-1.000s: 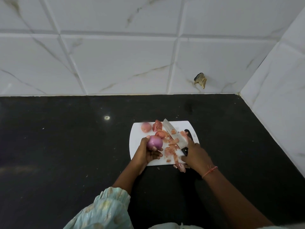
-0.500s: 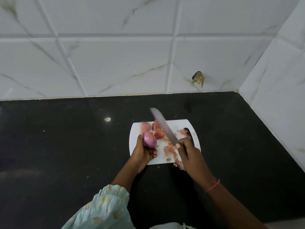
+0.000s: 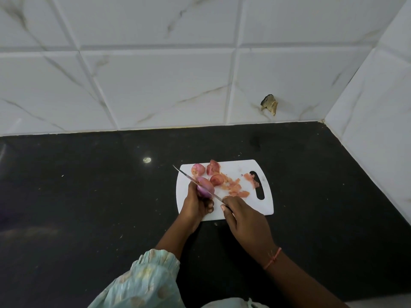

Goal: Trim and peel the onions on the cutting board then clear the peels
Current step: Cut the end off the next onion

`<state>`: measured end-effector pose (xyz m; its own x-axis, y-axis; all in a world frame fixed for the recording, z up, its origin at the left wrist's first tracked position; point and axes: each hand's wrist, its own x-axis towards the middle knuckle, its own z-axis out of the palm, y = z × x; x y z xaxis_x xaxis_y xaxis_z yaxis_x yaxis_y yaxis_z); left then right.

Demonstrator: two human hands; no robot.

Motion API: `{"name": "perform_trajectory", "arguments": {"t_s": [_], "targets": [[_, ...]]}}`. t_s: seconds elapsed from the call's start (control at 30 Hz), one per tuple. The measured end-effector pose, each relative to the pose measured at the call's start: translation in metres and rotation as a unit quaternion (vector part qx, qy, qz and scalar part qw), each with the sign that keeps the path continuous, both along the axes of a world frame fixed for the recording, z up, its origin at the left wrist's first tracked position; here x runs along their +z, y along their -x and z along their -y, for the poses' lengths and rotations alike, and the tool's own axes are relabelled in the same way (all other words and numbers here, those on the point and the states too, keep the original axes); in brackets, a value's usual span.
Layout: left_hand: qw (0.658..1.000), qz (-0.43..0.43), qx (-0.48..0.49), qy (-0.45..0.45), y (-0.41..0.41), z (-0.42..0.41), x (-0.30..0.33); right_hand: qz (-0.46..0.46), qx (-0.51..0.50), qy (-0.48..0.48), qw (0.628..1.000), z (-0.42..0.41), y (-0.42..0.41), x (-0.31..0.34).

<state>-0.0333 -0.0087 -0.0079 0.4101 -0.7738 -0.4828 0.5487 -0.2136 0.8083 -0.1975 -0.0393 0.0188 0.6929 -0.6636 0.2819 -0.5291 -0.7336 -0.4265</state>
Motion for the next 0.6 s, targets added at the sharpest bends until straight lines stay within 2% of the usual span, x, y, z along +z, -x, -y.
{"name": "perform_trajectory", "arguments": {"t_s": [0.3, 0.47, 0.6], "targets": [[1.0, -0.014, -0.011, 0.01, -0.001, -0.002, 0.005, -0.011, -0.007, 0.027, 1.0, 0.004, 0.002, -0.002], [0.999, -0.041, 0.01, 0.008, 0.0, 0.001, 0.003, -0.028, -0.068, -0.001, 0.997, 0.018, 0.015, -0.004], [0.999, -0.037, 0.006, 0.008, 0.0, 0.001, 0.003, -0.008, -0.027, 0.001, 1.0, 0.01, 0.013, 0.003]]}}
